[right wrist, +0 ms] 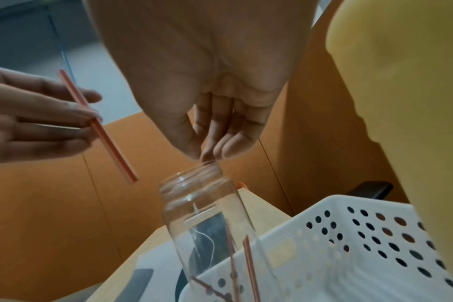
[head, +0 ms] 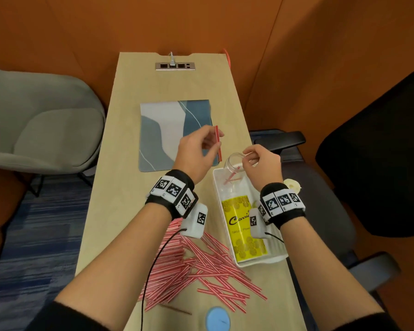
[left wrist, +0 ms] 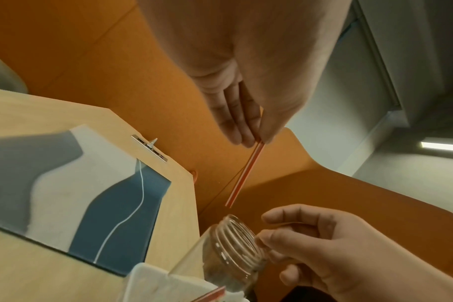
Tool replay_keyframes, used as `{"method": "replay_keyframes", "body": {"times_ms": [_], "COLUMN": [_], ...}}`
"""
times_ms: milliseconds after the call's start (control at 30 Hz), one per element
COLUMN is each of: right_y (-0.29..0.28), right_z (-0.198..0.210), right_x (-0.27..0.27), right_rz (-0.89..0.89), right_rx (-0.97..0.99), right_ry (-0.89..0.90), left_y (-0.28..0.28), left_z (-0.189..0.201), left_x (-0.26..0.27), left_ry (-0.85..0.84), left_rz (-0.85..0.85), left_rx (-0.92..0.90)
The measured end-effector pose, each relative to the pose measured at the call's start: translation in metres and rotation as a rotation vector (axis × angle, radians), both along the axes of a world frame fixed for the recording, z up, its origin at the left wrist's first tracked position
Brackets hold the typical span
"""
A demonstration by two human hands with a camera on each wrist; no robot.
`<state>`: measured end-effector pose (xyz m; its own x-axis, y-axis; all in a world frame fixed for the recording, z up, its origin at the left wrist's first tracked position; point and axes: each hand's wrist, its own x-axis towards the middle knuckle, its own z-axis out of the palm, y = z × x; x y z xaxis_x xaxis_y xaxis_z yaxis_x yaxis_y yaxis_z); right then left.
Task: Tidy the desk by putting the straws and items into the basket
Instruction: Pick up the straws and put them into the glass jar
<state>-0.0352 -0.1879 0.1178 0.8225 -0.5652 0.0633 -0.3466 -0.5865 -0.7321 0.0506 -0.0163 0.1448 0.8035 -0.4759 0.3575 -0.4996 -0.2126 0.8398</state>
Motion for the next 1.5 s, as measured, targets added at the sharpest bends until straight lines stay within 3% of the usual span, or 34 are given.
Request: {"method": "replay_keyframes", "body": {"times_ms": [267, 433, 600, 767, 833, 967, 1200, 1500], "right_y": [0.008, 0.033, 0.080, 0.139, 0.152, 0.161, 0.161, 0.155], "right_z": [-0.002, -0.012, -0.042, -0.088, -0.104, -0.115, -0.108, -0.083], "right_x": [-0.033, -0.057, -0.072, -0.083, -0.087, -0.091, -0.087, -0.090], "right_rz": [-0.164, -0.003, 0.262, 0.468, 0.477, 0.401, 0.358, 0.352], "right_rx": [0.085, 0.100, 0.162, -0.020, -0.152, -0.191, -0.104, -0.114], "right_ry": [-0.038, 0.094, 0.295, 0.620, 0.700, 0.775, 0.752, 0.638], "left_y": [-0.042, -0.039, 0.009, 0.085, 0.114, 0.149, 0.169, 0.168], "left_z": [-0.013, -0.030, -0.056, -0.099, -0.114, -0.132, -0.152, -0.156], "left_x": [-0.005, -0.009, -0.018, -0.043, -0.058, -0.092, -0.126, -0.127], "left_ry": [0.029, 0.037, 0.095, 0.304, 0.382, 0.459, 0.478, 0.350], "left_rz": [-0.080, -0.079, 0.023, 0.150, 0.129, 0.062, -0.013, -0.018], "left_rx": [0.102, 0.202, 0.242, 0.526, 0.648, 0.764, 0.816, 0.879]}}
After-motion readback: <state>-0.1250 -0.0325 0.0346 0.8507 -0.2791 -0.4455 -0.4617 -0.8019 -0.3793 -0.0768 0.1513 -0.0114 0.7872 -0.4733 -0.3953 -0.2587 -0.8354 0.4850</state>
